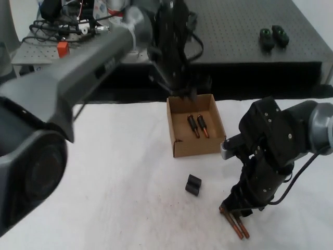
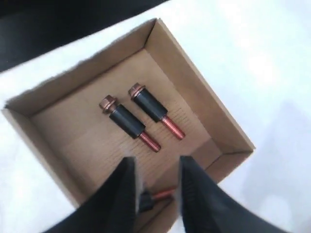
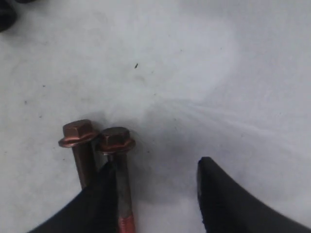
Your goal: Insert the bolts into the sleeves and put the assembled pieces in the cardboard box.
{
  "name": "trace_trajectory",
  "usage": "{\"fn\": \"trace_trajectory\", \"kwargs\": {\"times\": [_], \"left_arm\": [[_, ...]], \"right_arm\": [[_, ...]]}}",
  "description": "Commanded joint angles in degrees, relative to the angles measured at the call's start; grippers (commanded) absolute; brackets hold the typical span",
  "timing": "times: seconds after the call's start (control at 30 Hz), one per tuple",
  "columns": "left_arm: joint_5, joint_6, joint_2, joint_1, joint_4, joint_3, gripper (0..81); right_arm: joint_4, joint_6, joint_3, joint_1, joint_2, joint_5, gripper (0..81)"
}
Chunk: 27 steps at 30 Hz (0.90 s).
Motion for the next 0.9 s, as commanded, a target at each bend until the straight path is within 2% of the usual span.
{"fn": "trace_trajectory", "kwargs": {"times": [0.0,0.4,0.43,0.5,0.57,0.6,0.73,0.87], "left_arm": [[-0.96,1.27,-0.06,-0.03,1.23,-0.64,19.1],[-0.96,0.76,-10.21,-0.03,-2.69,20.68,19.1],[-0.82,1.19,-11.02,-0.03,-3.47,22.70,19.1],[1.33,2.75,-11.81,-0.03,-4.09,25.49,19.1],[5.02,4.64,-11.82,-0.30,-3.31,27.38,19.1],[6.24,5.24,-11.82,-0.55,-3.15,28.30,19.1],[7.27,5.85,-11.55,-2.41,-4.34,30.65,23.4],[4.35,2.02,-11.32,-4.85,-8.13,31.05,35.8]], "right_arm": [[-0.72,-0.92,-0.35,0.18,0.75,0.15,31.2],[-0.72,-0.92,-0.35,0.18,4.57,-0.10,31.1],[-0.90,-0.92,-0.35,0.18,4.63,-0.10,29.3],[-0.92,-0.92,-0.35,0.18,4.59,-0.10,20.8],[-0.44,-0.92,-0.35,0.18,4.59,-0.10,5.8],[-0.17,-0.92,-0.35,0.18,4.59,-0.10,0.9],[1.22,-0.57,-0.05,-0.56,3.07,-0.28,1.2],[0.83,1.14,3.35,-1.52,-1.94,-0.77,1.2]]}}
